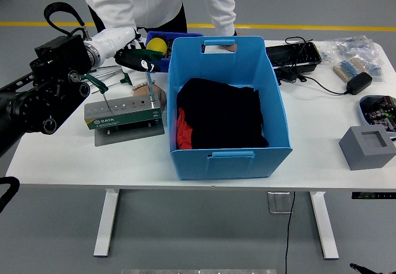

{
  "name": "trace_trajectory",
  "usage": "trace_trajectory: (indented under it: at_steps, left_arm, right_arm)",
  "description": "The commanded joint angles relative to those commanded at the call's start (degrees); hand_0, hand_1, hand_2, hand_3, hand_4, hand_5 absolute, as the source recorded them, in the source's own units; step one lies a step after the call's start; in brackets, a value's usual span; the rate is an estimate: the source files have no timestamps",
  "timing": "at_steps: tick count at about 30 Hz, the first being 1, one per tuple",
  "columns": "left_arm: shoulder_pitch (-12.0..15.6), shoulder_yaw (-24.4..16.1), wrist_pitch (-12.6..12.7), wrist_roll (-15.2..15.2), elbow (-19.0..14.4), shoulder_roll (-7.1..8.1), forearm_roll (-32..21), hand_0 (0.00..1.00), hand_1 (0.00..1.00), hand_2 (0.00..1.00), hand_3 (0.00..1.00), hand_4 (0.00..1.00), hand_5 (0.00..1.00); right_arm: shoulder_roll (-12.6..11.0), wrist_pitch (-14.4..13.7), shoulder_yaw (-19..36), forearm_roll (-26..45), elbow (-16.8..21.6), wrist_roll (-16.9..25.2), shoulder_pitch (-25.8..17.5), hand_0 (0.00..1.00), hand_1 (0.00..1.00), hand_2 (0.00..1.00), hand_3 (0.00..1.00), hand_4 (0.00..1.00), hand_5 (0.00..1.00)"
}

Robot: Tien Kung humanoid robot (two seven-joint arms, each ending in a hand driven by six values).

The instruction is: Lift tool from toolbox,place it in box,lift tool from toolbox,place it in box

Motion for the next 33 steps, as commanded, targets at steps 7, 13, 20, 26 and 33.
trace_trajectory:
  at_steps: [7, 13, 20, 26, 33]
  left_arm:
    - [0.0, 0.5, 1.7, -0.6, 0.8, -0.65, -4.2, 0.365, 0.410, 0.398, 0.527, 0.998, 0.737]
    - [0.1, 1.0, 1.8, -0.5, 1.4, -0.95, -5.0, 0.338, 0.349, 0.353, 0.495, 0.998, 0.823]
    - [-0.1, 1.7, 1.2, 0.1, 1.6, -1.22, -4.3, 0.292, 0.242, 0.260, 0.416, 0.998, 0.828]
    - [-0.1, 2.4, 0.9, 0.6, 1.7, -1.23, -3.9, 0.258, 0.166, 0.197, 0.324, 0.998, 0.825]
    - [0.0, 3.1, 0.7, 1.1, 1.9, -1.15, -4.5, 0.208, 0.090, 0.130, 0.232, 0.998, 0.836]
  right_arm:
    - [-0.1, 0.1, -0.3, 0.4, 0.0, 0.1, 0.3, 0.681, 0.667, 0.718, 0.566, 0.800, 0.680]
    - [-0.2, 0.2, -0.8, 1.2, -0.2, 0.3, 0.5, 0.681, 0.667, 0.718, 0.566, 0.800, 0.679]
    - [-0.3, 0.2, -1.4, 2.1, -0.3, 0.5, 0.7, 0.681, 0.664, 0.718, 0.566, 0.800, 0.679]
    - [-0.4, 0.2, -1.6, 2.5, -0.4, 0.6, 0.7, 0.681, 0.664, 0.718, 0.566, 0.799, 0.677]
    - [-0.5, 0.2, -1.7, 2.8, -0.4, 0.6, 0.6, 0.680, 0.664, 0.718, 0.566, 0.799, 0.677]
